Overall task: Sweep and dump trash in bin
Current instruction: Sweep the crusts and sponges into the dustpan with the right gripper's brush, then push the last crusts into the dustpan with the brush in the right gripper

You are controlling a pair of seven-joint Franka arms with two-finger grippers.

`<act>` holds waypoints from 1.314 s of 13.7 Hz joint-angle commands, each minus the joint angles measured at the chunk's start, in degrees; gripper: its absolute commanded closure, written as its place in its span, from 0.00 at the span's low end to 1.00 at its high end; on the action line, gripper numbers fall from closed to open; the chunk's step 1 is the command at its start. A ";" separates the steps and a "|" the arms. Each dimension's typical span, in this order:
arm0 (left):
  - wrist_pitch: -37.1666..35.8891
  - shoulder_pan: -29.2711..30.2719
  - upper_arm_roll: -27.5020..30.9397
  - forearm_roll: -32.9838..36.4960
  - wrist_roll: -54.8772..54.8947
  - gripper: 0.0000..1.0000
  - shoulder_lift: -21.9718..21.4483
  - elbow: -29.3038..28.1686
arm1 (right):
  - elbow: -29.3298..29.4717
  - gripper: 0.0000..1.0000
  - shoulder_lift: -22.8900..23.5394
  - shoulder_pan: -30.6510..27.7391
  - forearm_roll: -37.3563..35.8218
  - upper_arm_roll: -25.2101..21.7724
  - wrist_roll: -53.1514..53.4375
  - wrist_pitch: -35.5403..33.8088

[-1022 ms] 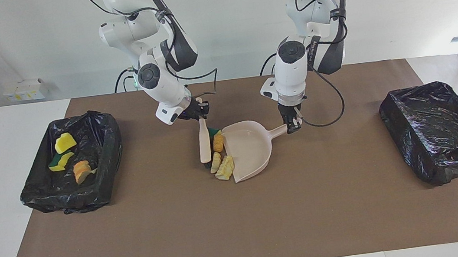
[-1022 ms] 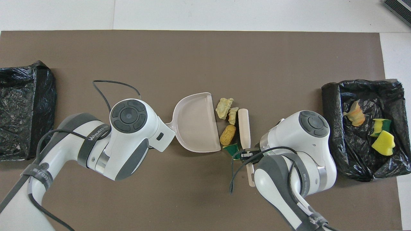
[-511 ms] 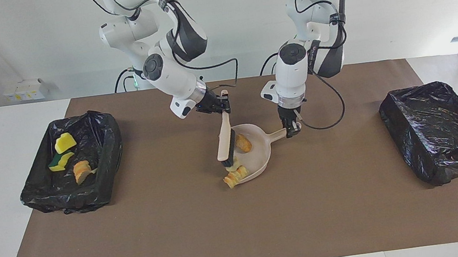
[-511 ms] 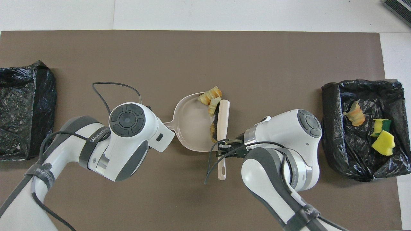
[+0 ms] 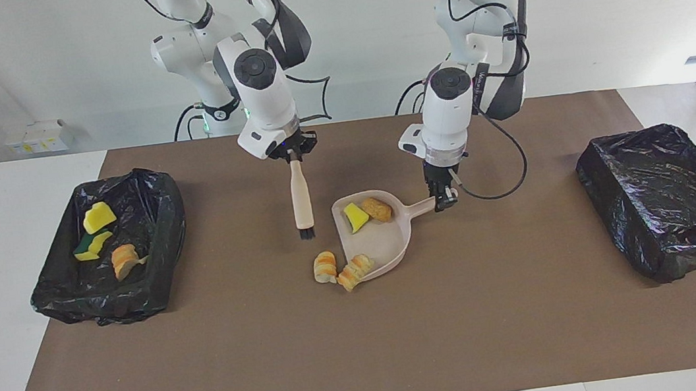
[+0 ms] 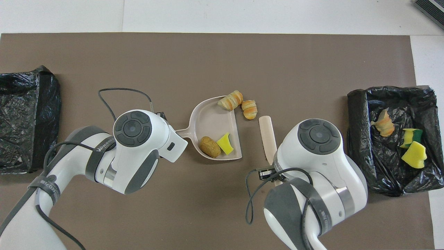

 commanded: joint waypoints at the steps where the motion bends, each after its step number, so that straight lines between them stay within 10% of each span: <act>1: 1.43 0.09 0.11 -1.05 1.59 1.00 -0.31 -0.89 | 0.89 1.00 4.32 -5.46 -6.61 0.41 -10.14 5.13; 5: 0.64 0.10 0.11 -1.05 6.24 1.00 -0.31 -0.80 | 11.71 1.00 16.81 -7.51 -11.99 0.50 -14.48 8.85; 13: 0.11 -0.34 0.11 -1.75 5.10 1.00 -0.48 -1.24 | 11.90 1.00 16.65 -3.81 12.67 1.55 -12.73 8.06; 18: 3.18 -0.69 0.03 -3.59 4.84 1.00 -0.57 -2.47 | 12.16 1.00 13.50 1.63 14.64 1.90 -0.96 7.71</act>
